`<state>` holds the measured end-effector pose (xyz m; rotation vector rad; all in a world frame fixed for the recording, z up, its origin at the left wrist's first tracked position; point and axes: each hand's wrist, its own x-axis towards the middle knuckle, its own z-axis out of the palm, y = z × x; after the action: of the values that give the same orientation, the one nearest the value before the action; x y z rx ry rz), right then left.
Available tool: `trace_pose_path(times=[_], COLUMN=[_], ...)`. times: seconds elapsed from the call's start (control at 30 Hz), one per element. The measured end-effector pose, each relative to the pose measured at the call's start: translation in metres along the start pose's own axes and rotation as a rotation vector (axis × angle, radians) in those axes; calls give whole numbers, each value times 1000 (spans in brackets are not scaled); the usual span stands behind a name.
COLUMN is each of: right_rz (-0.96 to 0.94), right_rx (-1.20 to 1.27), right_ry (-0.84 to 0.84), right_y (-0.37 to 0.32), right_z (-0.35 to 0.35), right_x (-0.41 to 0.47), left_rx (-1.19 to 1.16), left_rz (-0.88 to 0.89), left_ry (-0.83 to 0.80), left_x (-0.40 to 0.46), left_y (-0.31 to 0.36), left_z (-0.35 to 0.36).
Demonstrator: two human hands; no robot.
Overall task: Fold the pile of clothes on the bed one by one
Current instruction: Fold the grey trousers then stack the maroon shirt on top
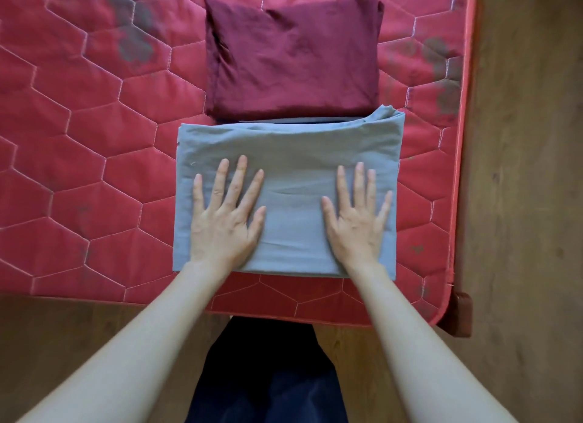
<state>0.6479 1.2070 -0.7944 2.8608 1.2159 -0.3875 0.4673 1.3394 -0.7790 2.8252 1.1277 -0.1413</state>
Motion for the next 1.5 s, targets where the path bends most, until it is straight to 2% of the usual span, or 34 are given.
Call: trace_pose_path(times=[0.07, 0.2, 0.37, 0.57, 0.67, 0.77, 0.83, 1.1, 1.33, 1.5], right_rz=[46, -24, -20, -27, -55, -104, -103, -26, 81, 107], right_rx=[-5, 53, 73, 67, 123, 206, 225, 319, 423, 383], right_ry=[-12, 23, 83, 4, 64, 159, 165, 3, -34, 49], right_y=[19, 24, 24, 22, 20, 10, 3, -16, -26, -25], right_z=[-2, -1, 14, -2, -20, -47, -65, -87, -55, -46], right_x=[6, 12, 15, 16, 23, 57, 89, 202, 244, 248], left_rx=[6, 13, -27, -29, -63, -92, -133, -232, -448, -589], left_rz=[-20, 29, 19, 18, 6, -31, -77, -326, -466, -431], left_ry=[31, 56, 63, 10, 49, 105, 95, 47, -68, -52], left_x=[2, 8, 10, 12, 21, 52, 85, 209, 229, 232], left_y=[-1, -16, -19, -16, -9, -1, 3, -26, -48, -57], left_z=[2, 4, 18, -2, -19, -43, -59, -71, -23, -5])
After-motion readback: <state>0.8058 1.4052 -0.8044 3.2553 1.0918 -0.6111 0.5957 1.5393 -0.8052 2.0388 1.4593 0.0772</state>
